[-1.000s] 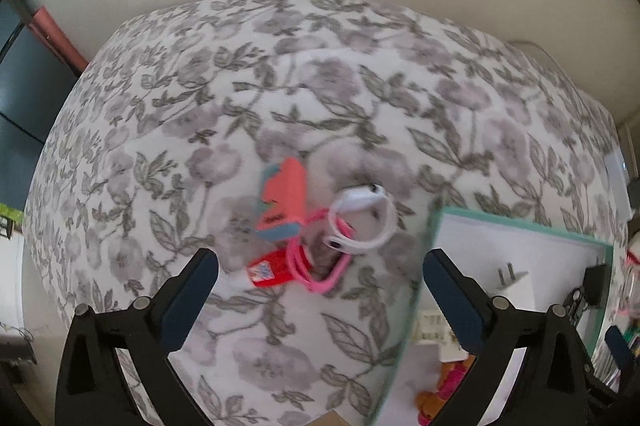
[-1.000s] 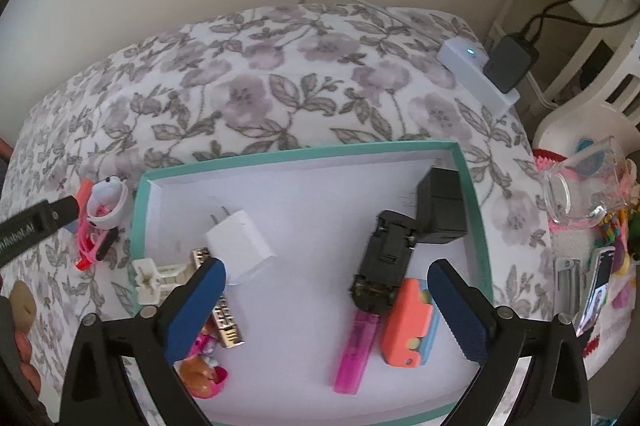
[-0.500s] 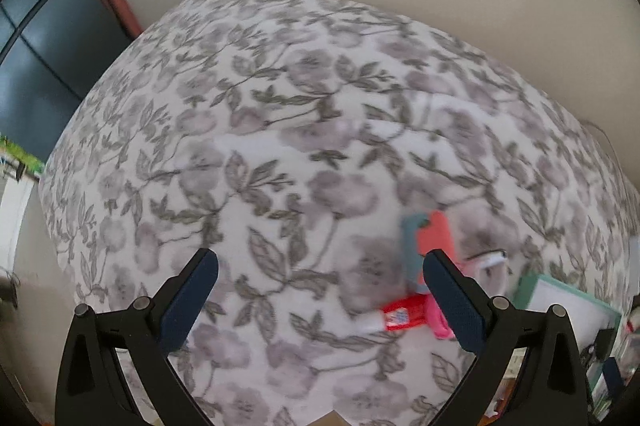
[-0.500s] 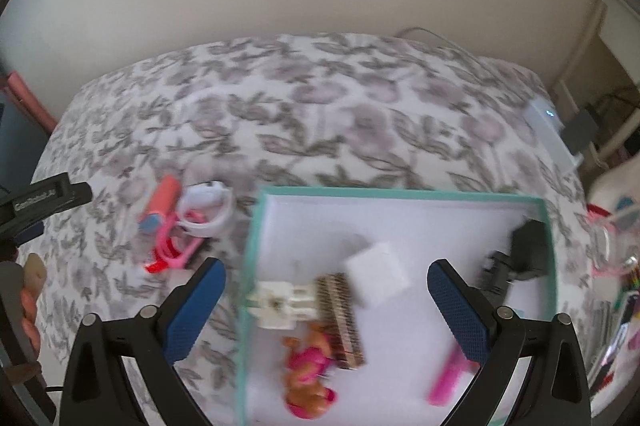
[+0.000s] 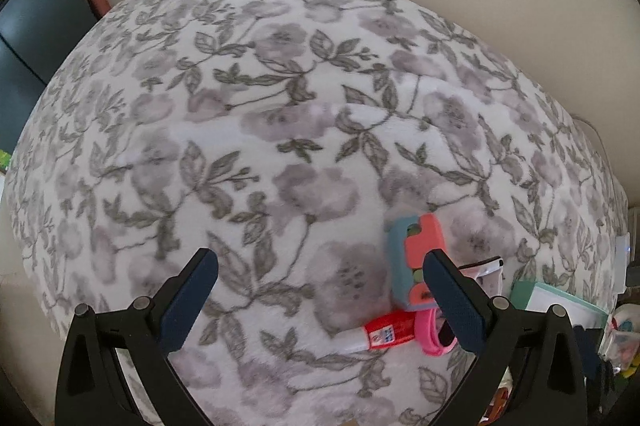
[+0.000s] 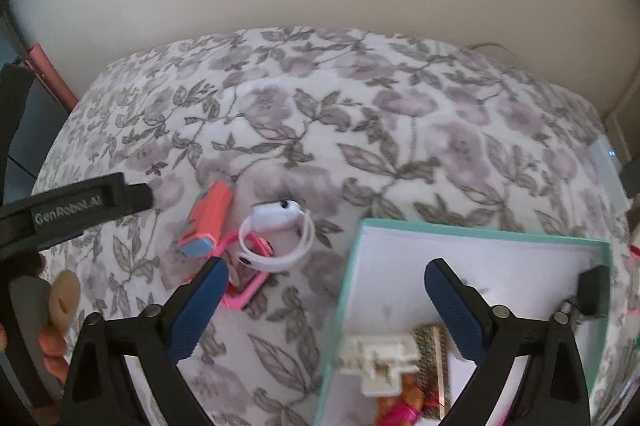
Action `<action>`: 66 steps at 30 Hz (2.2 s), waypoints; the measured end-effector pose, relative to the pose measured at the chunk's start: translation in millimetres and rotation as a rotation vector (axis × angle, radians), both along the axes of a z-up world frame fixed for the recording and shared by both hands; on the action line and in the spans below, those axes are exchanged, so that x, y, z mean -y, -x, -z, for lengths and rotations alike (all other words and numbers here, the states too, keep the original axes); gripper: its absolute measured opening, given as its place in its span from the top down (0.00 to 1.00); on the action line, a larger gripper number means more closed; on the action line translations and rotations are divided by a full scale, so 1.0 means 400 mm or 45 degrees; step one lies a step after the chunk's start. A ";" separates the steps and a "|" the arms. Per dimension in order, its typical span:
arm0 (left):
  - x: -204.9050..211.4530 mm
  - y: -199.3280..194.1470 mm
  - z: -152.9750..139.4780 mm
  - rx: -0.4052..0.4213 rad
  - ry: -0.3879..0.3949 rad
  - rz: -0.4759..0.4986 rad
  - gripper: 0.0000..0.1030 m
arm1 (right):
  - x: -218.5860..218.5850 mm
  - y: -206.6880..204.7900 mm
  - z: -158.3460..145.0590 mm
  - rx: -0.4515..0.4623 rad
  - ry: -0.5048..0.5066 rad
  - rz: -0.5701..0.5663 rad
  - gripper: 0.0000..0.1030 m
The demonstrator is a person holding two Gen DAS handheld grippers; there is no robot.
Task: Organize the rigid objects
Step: 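Move both open grippers back toward the pink watch band and red bottle, then grasp the orange-blue toy with the left gripper while the right grasps the white watch, then carry the orange-blue toy and white watch into the tray and open both grippers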
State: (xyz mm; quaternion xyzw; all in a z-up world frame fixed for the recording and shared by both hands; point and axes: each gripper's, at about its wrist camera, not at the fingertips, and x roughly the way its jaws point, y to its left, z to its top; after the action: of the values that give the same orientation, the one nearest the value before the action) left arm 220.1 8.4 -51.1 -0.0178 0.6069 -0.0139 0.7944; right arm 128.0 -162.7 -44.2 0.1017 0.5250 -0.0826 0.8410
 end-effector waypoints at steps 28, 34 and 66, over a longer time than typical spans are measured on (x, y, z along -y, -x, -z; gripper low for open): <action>0.098 -0.041 0.106 -0.125 0.158 0.132 0.25 | -0.032 -0.100 0.102 -0.028 -0.095 -0.079 0.28; 0.110 -0.030 0.114 -0.147 0.246 0.143 0.42 | -0.037 -0.104 0.112 -0.034 -0.153 -0.088 0.37; 0.136 -0.025 0.117 -0.137 0.208 0.232 0.56 | -0.020 -0.085 0.110 -0.026 -0.200 -0.059 0.43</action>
State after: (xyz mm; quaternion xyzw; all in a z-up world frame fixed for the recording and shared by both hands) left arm 230.0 -46.0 -97.9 -0.0279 0.6445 -0.1344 0.7522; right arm 162.0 -154.6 -88.4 0.1545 0.5406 -0.0226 0.8266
